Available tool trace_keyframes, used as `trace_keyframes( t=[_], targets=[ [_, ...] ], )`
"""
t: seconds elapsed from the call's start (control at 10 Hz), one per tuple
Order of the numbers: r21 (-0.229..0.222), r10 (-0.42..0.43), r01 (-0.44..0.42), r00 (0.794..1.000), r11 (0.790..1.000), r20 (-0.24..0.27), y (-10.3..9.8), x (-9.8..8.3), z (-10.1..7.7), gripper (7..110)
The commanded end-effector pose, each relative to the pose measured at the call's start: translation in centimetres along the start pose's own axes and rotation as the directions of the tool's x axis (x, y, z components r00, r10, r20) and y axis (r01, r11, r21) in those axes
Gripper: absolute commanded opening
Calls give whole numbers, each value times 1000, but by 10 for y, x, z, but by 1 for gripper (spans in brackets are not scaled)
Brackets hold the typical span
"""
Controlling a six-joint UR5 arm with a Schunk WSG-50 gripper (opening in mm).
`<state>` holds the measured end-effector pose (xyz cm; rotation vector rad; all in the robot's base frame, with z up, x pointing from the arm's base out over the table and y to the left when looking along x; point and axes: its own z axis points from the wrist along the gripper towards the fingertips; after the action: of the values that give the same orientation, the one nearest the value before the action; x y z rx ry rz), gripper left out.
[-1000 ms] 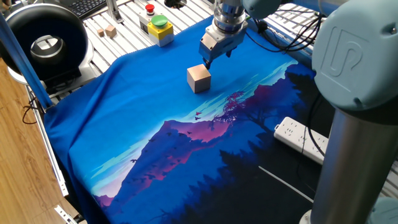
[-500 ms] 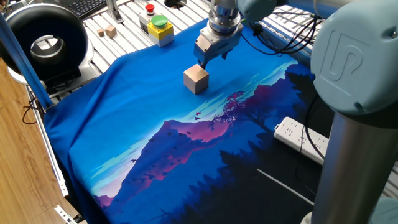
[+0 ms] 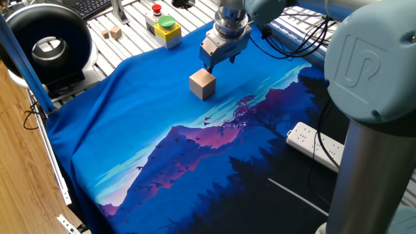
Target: Use the gripper to push the small block from left to right
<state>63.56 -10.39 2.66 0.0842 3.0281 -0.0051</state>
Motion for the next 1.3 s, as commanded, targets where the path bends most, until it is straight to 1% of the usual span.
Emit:
trace_keyframes(
  t=[0.0, 0.1, 0.2, 0.3, 0.4, 0.5, 0.6, 0.7, 0.8, 1.0, 1.1, 1.2],
  targets=[
    [-6, 12, -12, 1000, 1000, 6, 2, -2, -1, 7],
    [8, 10, -10, 1000, 1000, 14, -1, -4, -1, 7],
    [35, 3, -4, 1000, 999, 28, -8, -7, -1, 7],
    [35, -5, 4, 999, 999, 36, -8, -9, -1, 7],
    [40, -40, 38, 998, 998, 43, -9, -11, -1, 7],
    [8, -76, 76, 997, 997, 31, -1, -8, -1, 7],
    [3, -112, 112, 993, 994, 23, 1, -6, -1, 7],
    [-11, -151, 151, 988, 988, 27, 4, -7, -1, 7],
    [-34, -186, 187, 982, 982, 32, 10, -7, -1, 7],
    [-30, -241, 242, 970, 970, 35, 10, -7, -1, 7],
    [-8, -254, 254, 966, 967, 42, 5, -10, -1, 7],
    [-10, -260, 261, 964, 965, 62, 7, -15, -1, 7]
  ],
)
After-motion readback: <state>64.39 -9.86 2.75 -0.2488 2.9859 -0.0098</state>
